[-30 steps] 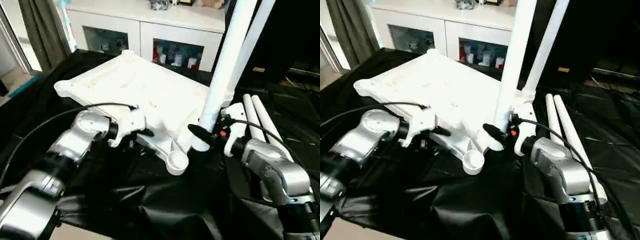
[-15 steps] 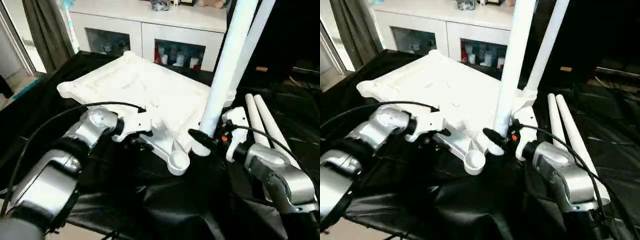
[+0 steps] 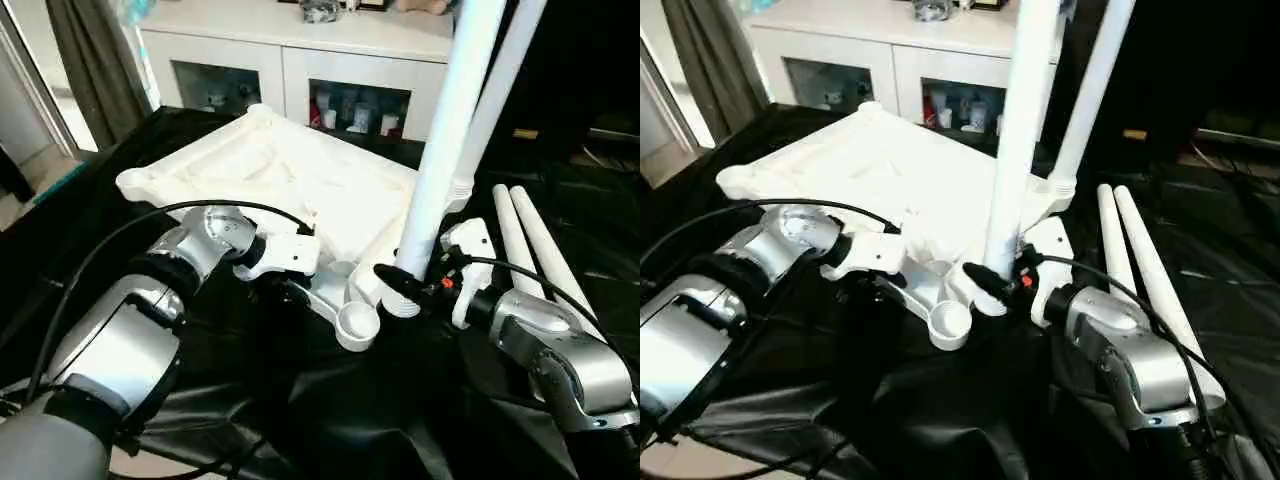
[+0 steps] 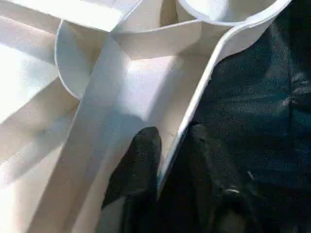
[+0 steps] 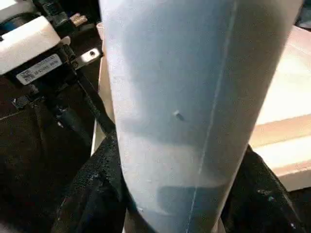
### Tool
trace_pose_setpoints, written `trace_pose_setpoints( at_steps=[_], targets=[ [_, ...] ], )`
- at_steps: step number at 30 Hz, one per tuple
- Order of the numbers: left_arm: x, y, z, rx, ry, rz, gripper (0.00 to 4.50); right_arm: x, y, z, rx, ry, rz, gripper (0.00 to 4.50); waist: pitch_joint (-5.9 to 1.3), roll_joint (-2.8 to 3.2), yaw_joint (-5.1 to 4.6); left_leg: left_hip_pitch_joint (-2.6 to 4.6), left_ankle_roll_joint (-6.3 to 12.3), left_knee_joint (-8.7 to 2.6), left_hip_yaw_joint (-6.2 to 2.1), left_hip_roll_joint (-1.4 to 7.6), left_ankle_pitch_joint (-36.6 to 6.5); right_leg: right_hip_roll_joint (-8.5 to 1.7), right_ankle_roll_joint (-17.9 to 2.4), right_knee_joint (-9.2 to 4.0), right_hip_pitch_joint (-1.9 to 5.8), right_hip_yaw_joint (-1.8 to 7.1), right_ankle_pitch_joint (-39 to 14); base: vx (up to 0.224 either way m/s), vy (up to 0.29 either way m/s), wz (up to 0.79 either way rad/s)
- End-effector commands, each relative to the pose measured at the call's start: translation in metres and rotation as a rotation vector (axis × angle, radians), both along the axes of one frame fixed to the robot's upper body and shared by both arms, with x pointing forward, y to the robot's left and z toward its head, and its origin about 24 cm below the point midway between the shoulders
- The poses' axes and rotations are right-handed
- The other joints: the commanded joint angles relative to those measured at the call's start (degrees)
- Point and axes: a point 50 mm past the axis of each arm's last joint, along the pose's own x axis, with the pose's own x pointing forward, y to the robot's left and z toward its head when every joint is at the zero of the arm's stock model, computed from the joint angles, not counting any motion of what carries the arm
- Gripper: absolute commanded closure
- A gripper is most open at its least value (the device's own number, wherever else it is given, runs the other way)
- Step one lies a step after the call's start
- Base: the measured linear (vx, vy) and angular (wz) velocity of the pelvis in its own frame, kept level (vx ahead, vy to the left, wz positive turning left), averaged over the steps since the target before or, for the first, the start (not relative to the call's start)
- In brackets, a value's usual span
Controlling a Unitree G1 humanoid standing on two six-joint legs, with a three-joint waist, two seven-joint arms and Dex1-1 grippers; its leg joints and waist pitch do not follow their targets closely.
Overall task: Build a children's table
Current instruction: Rotate table base
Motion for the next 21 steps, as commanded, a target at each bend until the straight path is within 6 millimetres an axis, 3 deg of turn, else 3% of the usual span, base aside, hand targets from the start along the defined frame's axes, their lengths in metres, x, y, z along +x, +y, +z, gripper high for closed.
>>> trace_pose_setpoints(
  at_steps=[1,2,3,4,8,12,14,15,16,17,18,19,20,21],
  targets=[
    [-0.003,0.008,-0.006,0.121,0.058,-0.022,3.65,-0.002,0.0,0.005,-0.024,-0.028,0.016,2.56,-4.3,-0.37,-0.03,0.58,-0.15,-3.49,-1.02,2.02,-10.5,-5.25,-10.0,-4.03,3.47,2.87,-9.3,0.0,0.0,0.0],
    [-0.003,0.008,-0.006,0.121,0.058,-0.022,3.74,-0.002,0.0,0.005,-0.024,-0.028,0.016,2.56,-4.31,-0.2,0.01,0.59,-0.12,-3.47,-1.05,2.03,-10.4,-5.28,-10.0,-3.93,3.45,2.85,-9.4,0.0,0.0,0.0],
    [-0.004,0.012,-0.009,0.177,0.078,-0.025,3.78,-0.002,-0.001,0.004,-0.03,-0.027,0.014,2.56,-4.24,-0.58,-0.12,0.56,0.1,-3.49,-0.95,2.02,-10.3,-5.28,-9.9,-4.07,3.43,2.85,-9.8,0.0,0.0,0.0],
    [-0.004,0.012,-0.009,0.177,0.078,-0.025,3.78,-0.002,-0.001,0.004,-0.03,-0.027,0.014,2.56,-4.22,-0.43,-0.06,0.59,0.18,-3.48,-0.98,1.96,-10.3,-5.29,-9.9,-4.07,3.41,2.84,-10.4,0.0,0.0,0.0],
    [-0.003,0.013,-0.011,0.198,0.1,0.024,4.07,0.001,0.0,0.005,-0.032,-0.026,0.019,2.56,-4.03,-0.74,-0.21,0.58,0.73,-3.55,-0.94,1.9,-10.4,-5.54,-9.3,-4.44,3.36,2.79,-13.9,0.0,0.0,0.0],
    [0.005,0.006,-0.011,0.038,0.073,0.235,4.22,0.01,0.001,0.008,-0.024,-0.038,-0.008,2.56,-3.8,-0.97,-0.36,0.85,1.03,-3.53,-0.78,1.75,-11.6,-5.56,-8.9,-4.97,3.15,2.69,-19.3,0.0,0.0,0.0],
    [0.007,0.002,-0.011,-0.048,0.097,0.308,4.23,0.013,-0.001,0.009,-0.014,-0.039,-0.029,2.56,-3.82,-0.97,-0.47,0.58,1.2,-3.55,-0.86,1.63,-10.9,-5.59,-8.8,-4.98,3.28,2.49,-20.0,0.0,0.0,0.0],
    [0.006,-0.001,-0.013,-0.117,0.147,0.373,4.23,0.016,-0.001,0.01,0.006,-0.035,-0.049,2.56,-3.83,-1.59,-0.61,0.52,1.34,-3.61,-0.83,1.63,-10.8,-5.57,-8.5,-5.16,3.3,2.43,-20.5,0.0,0.0,0.0],
    [0.006,-0.002,-0.014,-0.143,0.171,0.401,4.23,0.016,-0.001,0.011,0.015,-0.033,-0.057,2.57,-3.88,-1.4,-0.67,0.45,1.4,-3.57,-0.86,1.54,-10.4,-5.63,-8.7,-5.04,3.29,2.41,-20.1,0.0,0.0,0.0],
    [0.006,-0.002,-0.015,-0.163,0.19,0.421,4.23,0.017,-0.002,0.011,0.02,-0.03,-0.061,2.57,-3.88,-1.77,-0.81,0.31,1.59,-3.59,-0.86,1.52,-10.1,-5.62,-8.6,-5.05,3.36,2.36,-19.9,0.0,0.0,0.0],
    [0.005,-0.003,-0.016,-0.18,0.205,0.435,4.25,0.017,-0.001,0.01,0.022,-0.027,-0.064,2.57,-3.94,-1.6,-0.91,0.18,1.61,-3.6,-0.95,1.5,-9.7,-5.62,-8.7,-4.87,3.47,2.31,-19.3,0.0,0.0,0.0],
    [0.005,-0.004,-0.017,-0.194,0.21,0.448,4.25,0.017,-0.001,0.01,0.022,-0.022,-0.067,2.57,-3.83,-2.11,-1.31,-0.28,1.72,-3.83,-1.02,1.47,-9.4,-5.4,-8.1,-4.92,3.64,2.09,-18.5,0.0,0.0,0.0],
    [0.005,-0.004,-0.017,-0.204,0.215,0.455,4.29,0.017,-0.001,0.009,0.022,-0.017,-0.069,2.57,-3.81,-1.88,-1.23,-0.26,1.72,-3.82,-1.09,1.4,-9.4,-5.51,-7.8,-4.93,3.64,2.02,-19.0,0.0,0.0,0.0],
    [0.004,-0.008,-0.018,-0.242,0.229,0.465,4.39,0.018,-0.001,0.007,0.024,-0.001,-0.076,2.57,-3.83,-2.32,-1.23,0.04,1.74,-3.77,-0.97,1.42,-9.6,-5.57,-7.4,-4.99,3.42,2.11,-19.7,0.0,0.0,0.0]
  ],
)
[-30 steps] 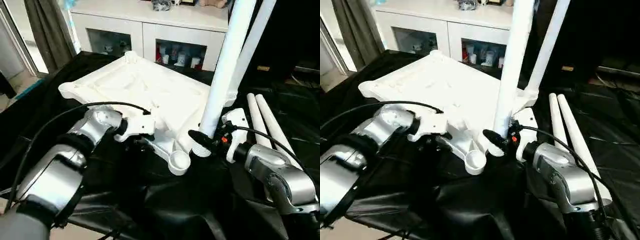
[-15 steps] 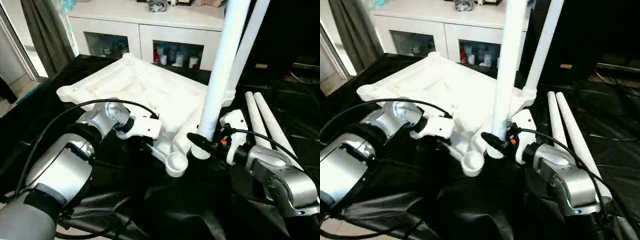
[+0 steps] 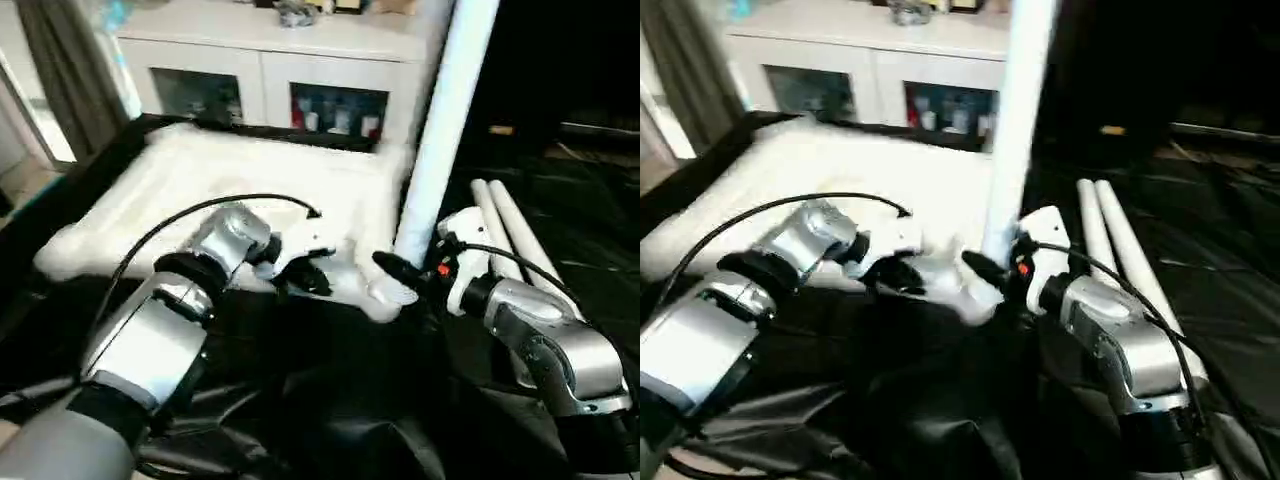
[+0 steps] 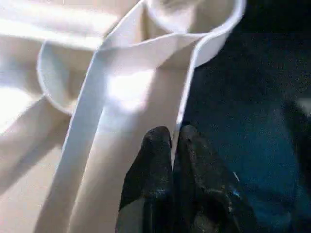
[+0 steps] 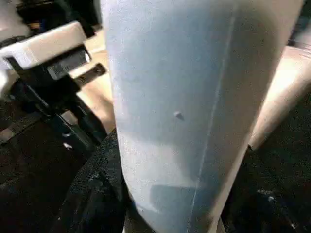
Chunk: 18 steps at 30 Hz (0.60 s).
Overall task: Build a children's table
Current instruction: Rotate table base
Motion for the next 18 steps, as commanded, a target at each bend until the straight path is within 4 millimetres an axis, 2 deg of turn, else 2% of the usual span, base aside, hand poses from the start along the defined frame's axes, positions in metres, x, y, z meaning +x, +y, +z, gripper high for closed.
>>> trace_pose_setpoints(
  at_steps=[1,3,4,5,6,8,9,10,11,12,13,15,16,18],
  targets=[
    [-0.002,0.003,-0.007,-0.063,0.019,0.065,4.39,0.005,0.001,0.004,0.021,0.003,-0.01,2.57,-3.92,-1.32,0.7,0.01,1.82,-3.73,-0.89,1.64,-9.7,-5.51,-7.9,-5.07,3.28,2.45,-19.2,0.0,0.0,0.0],
    [-0.004,-0.002,-0.006,-0.117,0.002,0.055,4.49,0.006,0.001,0.003,0.022,0.004,-0.012,2.57,-3.98,-1.21,0.65,0.08,1.88,-3.75,-0.94,1.85,-9.5,-5.56,-8.9,-4.87,3.21,2.52,-17.4,0.0,0.0,0.0],
    [-0.004,-0.003,-0.006,-0.123,0.001,0.055,4.5,0.006,0.002,0.003,0.022,0.005,-0.013,2.57,-4.4,-1.24,0.79,0.38,2.33,-3.51,-0.74,1.97,-8.3,-5.46,-10.6,-4.29,3.08,2.69,-12.4,0.0,0.0,0.0],
    [-0.007,-0.008,-0.006,-0.157,-0.058,0.019,4.5,0.008,0.003,0.004,0.024,0.005,-0.021,2.57,-4.28,-1.85,0.66,0.26,2.64,-3.61,-0.79,2.32,-7.9,-5.42,-11.5,-3.87,3.07,2.67,-9.6,0.0,0.0,0.0],
    [-0.012,-0.008,-0.009,-0.143,-0.119,-0.033,4.5,0.008,0.003,0.004,0.029,0.006,-0.025,2.57,-4.15,-1.62,0.67,0.2,2.68,-3.62,-0.75,2.27,-8.0,-5.36,-11.8,-3.85,2.94,2.64,-9.5,0.0,0.0,0.0],
    [-0.02,-0.008,-0.013,-0.135,-0.186,-0.127,4.5,0.009,0.004,0.005,0.035,0.008,-0.029,2.57,-4.16,-1.33,0.74,0.39,2.23,-3.8,-0.83,2.55,-9.3,-5.56,-11.2,-3.97,2.84,2.69,-10.2,0.0,0.0,0.0],
    [-0.024,-0.007,-0.016,-0.129,-0.192,-0.151,4.5,0.009,0.004,0.005,0.035,0.008,-0.03,2.57,-4.03,-2.0,0.78,0.77,1.81,-3.88,-0.49,2.39,-10.3,-5.42,-10.0,-4.33,2.5,2.76,-12.4,0.0,0.0,0.0],
    [-0.026,-0.007,-0.017,-0.134,-0.192,-0.161,4.5,0.009,0.004,0.005,0.034,0.008,-0.03,2.57,-3.97,-1.77,0.88,0.76,1.44,-3.98,-0.62,2.58,-10.8,-5.71,-9.8,-4.26,2.52,2.82,-13.3,0.0,0.0,0.0],
    [-0.028,-0.006,-0.017,-0.143,-0.192,-0.177,4.5,0.009,0.004,0.006,0.034,0.008,-0.031,2.57,-3.74,-2.0,0.75,0.62,1.0,-4.21,-0.62,2.5,-11.6,-5.65,-8.8,-4.52,2.51,2.79,-15.5,0.0,0.0,0.0],
    [-0.031,-0.004,-0.019,-0.148,-0.183,-0.163,4.5,0.01,0.003,0.006,0.035,0.009,-0.032,2.57,-3.64,-2.63,0.6,0.78,0.81,-4.29,-0.48,2.51,-12.1,-5.58,-8.3,-4.67,2.39,2.79,-16.7,0.0,0.0,0.0],
    [-0.034,-0.001,-0.021,-0.14,-0.18,-0.159,4.5,0.01,0.003,0.006,0.037,0.011,-0.032,2.57,-3.62,-2.21,0.67,1.05,0.11,-4.41,-0.65,2.76,-13.3,-5.86,-7.9,-4.61,2.21,2.85,-18.7,0.0,0.0,0.0],
    [-0.037,0.0,-0.023,-0.134,-0.18,-0.158,4.5,0.01,0.002,0.006,0.039,0.013,-0.032,2.57,-3.46,-2.16,0.43,0.9,-0.2,-4.57,-0.66,2.72,-14.0,-5.86,-7.6,-4.83,2.17,2.86,-19.9,0.0,0.0,0.0],
    [-0.043,0.004,-0.026,-0.112,-0.18,-0.159,4.5,0.01,0.002,0.006,0.042,0.013,-0.033,2.57,-3.48,-2.72,0.42,1.15,-0.61,-4.63,-0.68,2.8,-14.6,-5.94,-7.1,-4.73,2.08,2.89,-20.6,0.0,0.0,0.0],
    [-0.047,0.008,-0.029,-0.1,-0.178,-0.149,4.5,0.011,0.001,0.007,0.045,0.006,-0.034,2.57,-3.34,-2.64,0.11,0.9,-0.72,-4.84,-0.62,2.71,-14.9,-5.9,-6.6,-4.97,2.06,2.86,-21.4,0.0,0.0,0.0]
  ],
)
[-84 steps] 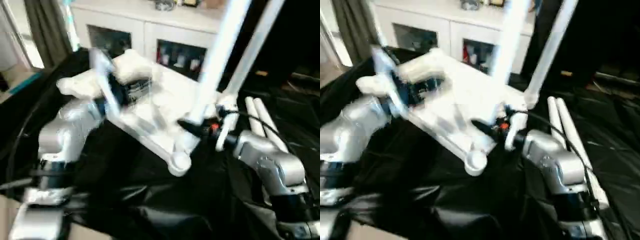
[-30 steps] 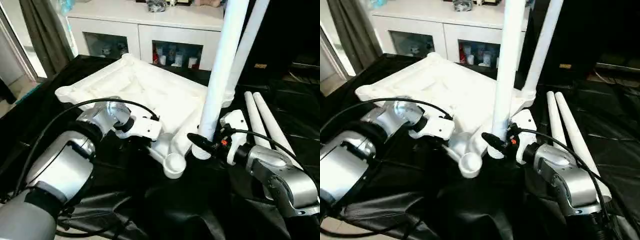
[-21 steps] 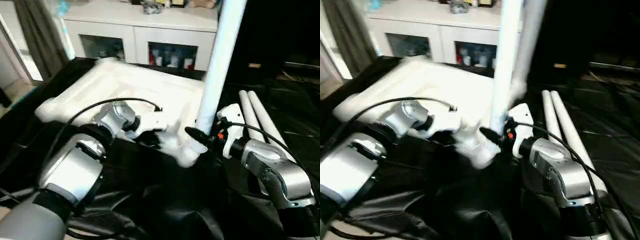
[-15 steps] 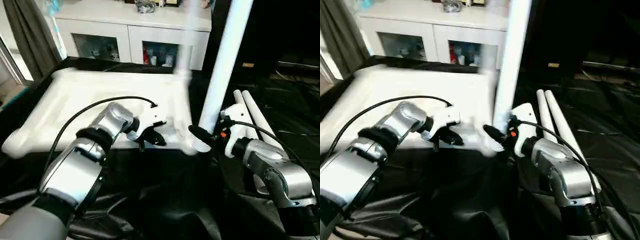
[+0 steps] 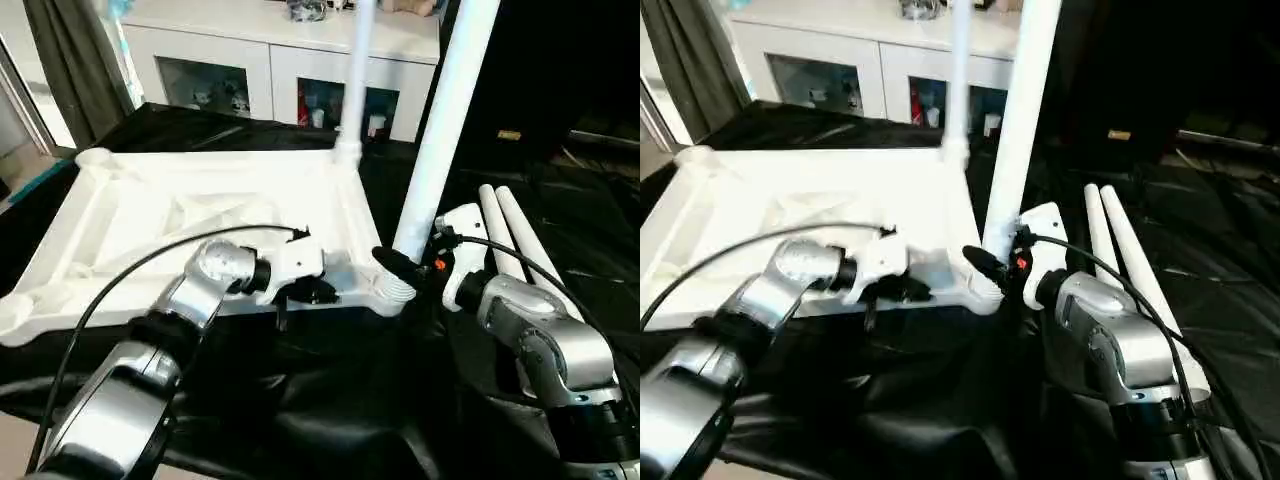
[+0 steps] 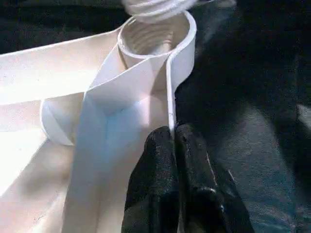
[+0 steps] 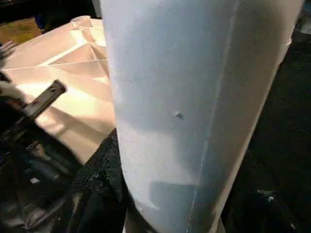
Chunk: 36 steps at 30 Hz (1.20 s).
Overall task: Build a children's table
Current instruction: Rotate table base, then insert table leg to table base
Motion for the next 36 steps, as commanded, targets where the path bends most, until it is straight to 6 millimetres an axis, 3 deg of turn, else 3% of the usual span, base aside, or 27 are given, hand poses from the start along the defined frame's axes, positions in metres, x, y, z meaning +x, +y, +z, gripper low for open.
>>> trace_pose_setpoints(
  at_steps=[1,8,12,17,19,24,30,36],
  targets=[
    [-0.007,0.001,-0.012,0.062,0.04,-0.017,4.5,0.005,-0.004,0.008,0.017,-0.022,-0.014,2.57,-3.52,-0.46,-0.24,1.05,-0.9,-4.53,-1.0,2.69,-15.0,-5.31,-6.5,-4.96,2.1,2.97,-21.2,0.0,0.0,0.0],
    [-0.015,-0.002,-0.015,0.006,0.144,0.016,4.5,0.008,0.004,0.002,0.01,-0.012,0.03,2.57,-3.7,-0.59,-0.52,0.83,-1.09,-4.42,-0.95,2.53,-13.8,-5.07,-8.0,-4.34,2.36,2.94,-16.1,0.0,0.0,0.0],
    [-0.016,0.001,-0.018,0.068,0.195,-0.001,4.5,0.011,0.012,-0.006,-0.016,0.014,0.056,2.57,-3.88,-0.51,-0.71,0.76,-0.73,-4.26,-0.82,2.39,-12.1,-4.92,-9.3,-4.05,2.5,2.93,-12.4,0.0,0.0,0.0],
    [-0.009,-0.004,-0.013,0.066,0.152,0.001,4.5,0.02,0.018,-0.008,-0.007,0.017,0.046,2.57,-3.72,-0.72,-0.82,1.06,-0.99,-4.28,-0.75,2.4,-13.6,-5.05,-8.8,-4.44,2.35,2.97,-15.7,0.0,0.0,0.0],
    [-0.007,-0.005,-0.01,0.069,0.163,0.0,4.06,0.021,0.02,-0.007,-0.001,0.015,0.054,2.57,-3.72,-0.58,-0.73,1.18,-1.21,-4.36,-0.81,2.49,-14.3,-5.09,-8.5,-4.55,2.29,2.97,-16.9,0.0,0.0,0.0],
    [-0.002,-0.001,-0.008,0.099,0.165,0.002,3.74,0.022,0.022,-0.007,-0.001,0.01,0.071,2.57,-3.84,-0.49,-0.84,0.95,-1.4,-4.45,-0.91,2.47,-13.9,-5.14,-8.1,-4.49,2.49,2.98,-15.7,0.0,0.0,0.0],
    [0.002,0.006,-0.012,0.112,0.186,0.032,3.68,0.019,0.021,-0.008,0.001,0.011,0.079,2.57,-3.8,-0.53,-1.15,0.79,-1.14,-4.41,-0.9,2.42,-13.4,-5.11,-8.9,-4.31,2.71,2.94,-14.6,0.0,0.0,0.0],
    [0.005,0.001,-0.006,0.017,0.188,0.038,3.66,0.018,0.019,-0.007,0.003,0.008,0.083,2.57,-3.58,-0.56,-1.27,0.99,-1.35,-4.51,-0.92,2.41,-15.8,-5.22,-8.4,-4.93,2.51,2.92,-19.0,0.0,0.0,0.0]
  ],
)
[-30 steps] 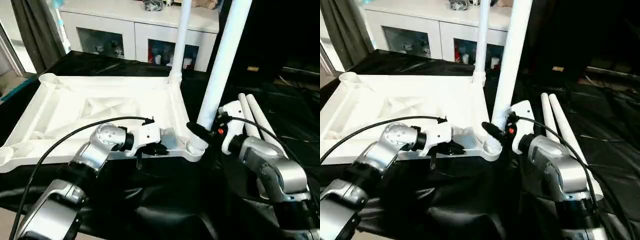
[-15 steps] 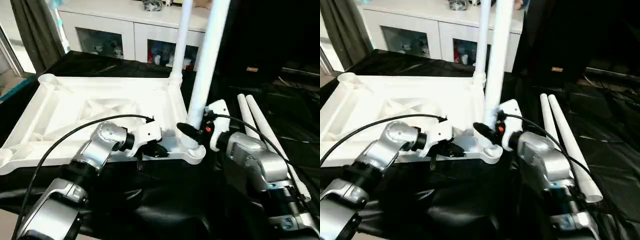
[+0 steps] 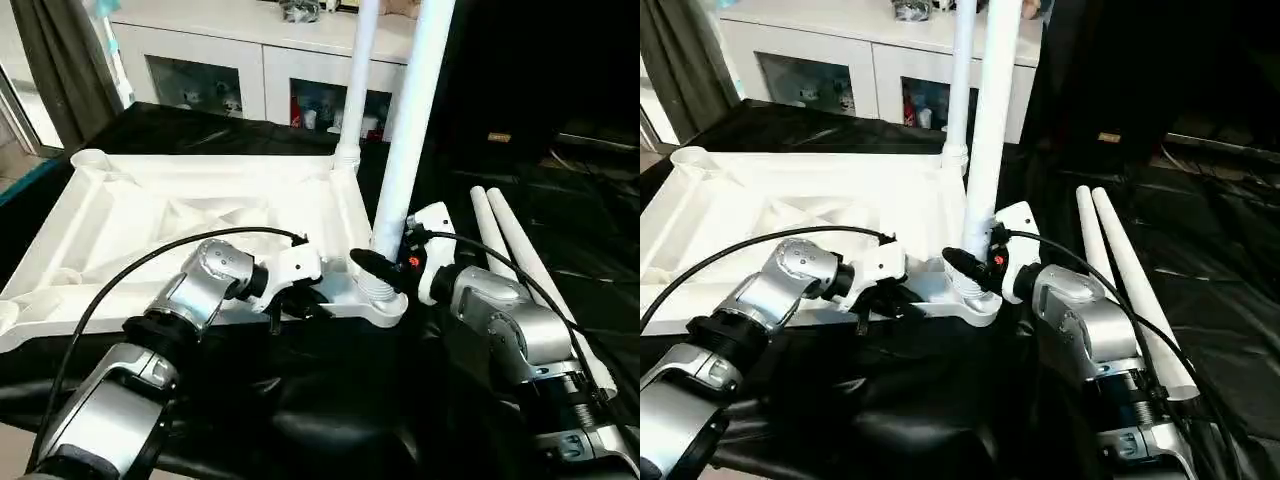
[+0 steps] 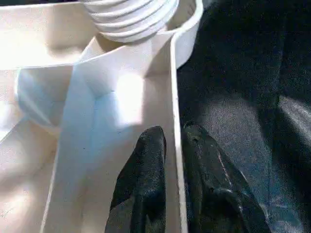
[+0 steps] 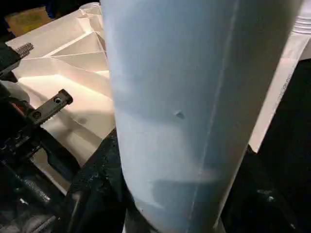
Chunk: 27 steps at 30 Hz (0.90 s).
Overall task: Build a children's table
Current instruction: Insert table leg to table base
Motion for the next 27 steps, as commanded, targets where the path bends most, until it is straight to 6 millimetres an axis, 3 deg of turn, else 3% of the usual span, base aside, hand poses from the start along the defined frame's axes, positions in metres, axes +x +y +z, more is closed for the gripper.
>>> trace_pose_setpoints(
  at_steps=[1,10,14,15,19,27],
  targets=[
    [-0.001,-0.002,-0.002,-0.021,0.023,0.002,3.66,0.0,-0.002,0.008,-0.001,-0.038,0.003,2.57,-3.45,0.02,-0.03,1.04,-1.4,-4.45,-1.12,2.53,-15.8,-5.08,-8.5,-4.96,2.39,2.93,-19.1,0.0,0.0,0.0],
    [-0.005,0.002,-0.013,-0.038,0.068,0.003,3.66,0.0,-0.002,0.007,0.001,-0.038,0.009,2.57,-3.59,0.06,0.0,0.9,-0.98,-4.43,-1.07,2.63,-14.0,-4.98,-9.8,-4.36,2.52,2.94,-14.0,0.0,0.0,0.0],
    [-0.005,0.003,-0.015,-0.024,0.064,0.012,3.66,0.0,-0.002,0.007,0.002,-0.039,0.01,2.57,-3.43,0.04,0.01,0.94,-1.08,-4.5,-1.07,2.58,-15.1,-5.07,-9.1,-4.7,2.46,2.95,-16.6,0.0,0.0,0.0],
    [-0.004,0.003,-0.015,-0.02,0.06,0.013,3.97,0.0,-0.002,0.007,0.002,-0.039,0.01,2.57,-3.38,0.02,-0.02,0.94,-1.19,-4.54,-1.11,2.58,-15.6,-5.1,-8.8,-4.83,2.45,2.95,-17.9,0.0,0.0,0.0],
    [-0.003,0.003,-0.014,-0.023,0.052,0.026,4.17,0.0,-0.003,0.008,0.0,-0.039,0.008,2.57,-3.22,0.03,-0.07,1.06,-1.46,-4.69,-1.23,2.64,-17.0,-5.21,-7.8,-5.24,2.25,2.98,-21.3,0.0,0.0,0.0],
    [-0.002,0.006,-0.013,0.023,0.032,0.02,4.5,-0.003,-0.011,0.004,-0.031,-0.021,-0.001,2.57,-3.2,-0.2,-0.04,1.02,-1.28,-4.72,-1.21,2.69,-16.8,-5.24,-7.8,-5.2,2.22,3.0,-21.0,0.0,0.0,0.0]
  ],
)
